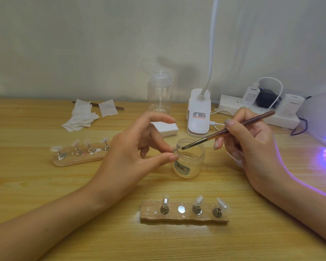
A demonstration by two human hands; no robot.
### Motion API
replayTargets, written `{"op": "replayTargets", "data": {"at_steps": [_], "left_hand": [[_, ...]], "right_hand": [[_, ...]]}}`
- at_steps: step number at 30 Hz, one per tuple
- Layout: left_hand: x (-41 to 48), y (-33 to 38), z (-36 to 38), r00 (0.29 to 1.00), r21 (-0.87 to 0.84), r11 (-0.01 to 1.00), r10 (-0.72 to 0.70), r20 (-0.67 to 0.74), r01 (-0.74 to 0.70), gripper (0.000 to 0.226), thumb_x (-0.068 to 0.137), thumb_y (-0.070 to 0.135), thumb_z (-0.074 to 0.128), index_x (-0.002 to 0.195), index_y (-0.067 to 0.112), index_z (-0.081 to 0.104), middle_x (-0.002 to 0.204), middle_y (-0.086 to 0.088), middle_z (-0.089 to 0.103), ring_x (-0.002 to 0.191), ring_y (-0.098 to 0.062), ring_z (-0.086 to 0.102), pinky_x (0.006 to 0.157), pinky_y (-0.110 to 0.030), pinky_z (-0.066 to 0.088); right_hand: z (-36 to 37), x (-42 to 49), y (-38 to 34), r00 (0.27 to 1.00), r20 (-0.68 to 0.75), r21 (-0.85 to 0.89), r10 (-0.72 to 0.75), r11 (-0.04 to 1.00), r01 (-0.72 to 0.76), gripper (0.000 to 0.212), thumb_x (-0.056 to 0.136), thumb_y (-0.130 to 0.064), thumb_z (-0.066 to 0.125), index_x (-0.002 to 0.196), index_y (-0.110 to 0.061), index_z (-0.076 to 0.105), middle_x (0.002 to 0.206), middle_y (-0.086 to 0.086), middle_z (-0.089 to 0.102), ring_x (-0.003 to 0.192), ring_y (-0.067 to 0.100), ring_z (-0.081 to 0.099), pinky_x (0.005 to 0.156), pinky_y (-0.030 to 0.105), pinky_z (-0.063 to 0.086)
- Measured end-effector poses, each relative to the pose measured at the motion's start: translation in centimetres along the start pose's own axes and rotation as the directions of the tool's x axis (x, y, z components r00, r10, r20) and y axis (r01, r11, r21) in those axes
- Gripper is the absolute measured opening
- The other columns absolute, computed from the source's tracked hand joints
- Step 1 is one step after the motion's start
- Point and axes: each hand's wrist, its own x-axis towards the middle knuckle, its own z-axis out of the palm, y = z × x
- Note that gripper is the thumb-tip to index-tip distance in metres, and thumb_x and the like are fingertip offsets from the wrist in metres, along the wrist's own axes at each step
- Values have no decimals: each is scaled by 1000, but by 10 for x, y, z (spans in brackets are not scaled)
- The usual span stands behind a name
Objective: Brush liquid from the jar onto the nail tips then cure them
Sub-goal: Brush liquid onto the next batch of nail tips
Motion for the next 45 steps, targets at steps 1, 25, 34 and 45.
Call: {"op": "replayTargets", "data": {"at_steps": [1, 25, 34, 45], "left_hand": [[0, 0, 0, 1000, 3, 1000, 1, 1, -1, 50, 77, 20, 80, 121, 32, 59, 76, 8, 69, 80, -11, 70, 58, -32, 40], [1, -2, 0, 1000, 20, 1000, 15, -5, -15, 50, 77, 21, 80, 121, 32, 59, 76, 9, 69, 80, -12, 70, 58, -32, 40], [1, 0, 0, 999, 69, 997, 34, -10, -34, 51, 80, 21, 77, 123, 37, 55, 78, 11, 69, 80, -12, 68, 58, -38, 38], [1, 2, 0, 998, 114, 992, 56, -8, -55, 57, 82, 23, 75, 129, 42, 51, 81, 11, 70, 80, -18, 67, 60, -38, 40]], "right_hand": [[-1, 0, 0, 1000, -16, -10, -2, 1000, 1, 24, 98, -14, 53, 75, -17, 47, 61, 14, 64, 37, 10, 34, 40, 18, 27], [3, -3, -2, 1000, -1, -39, -6, 999, 6, 23, 98, -12, 53, 77, -13, 45, 59, 13, 64, 37, 11, 30, 38, 16, 26], [2, -1, -4, 999, 28, 52, -46, 998, 45, 18, 94, -18, 50, 77, -16, 45, 61, 10, 66, 35, 6, 34, 39, 14, 29], [1, 0, -3, 999, 13, 63, -43, 997, 42, 19, 94, -18, 51, 76, -16, 45, 60, 9, 66, 36, 6, 35, 40, 15, 29]]}}
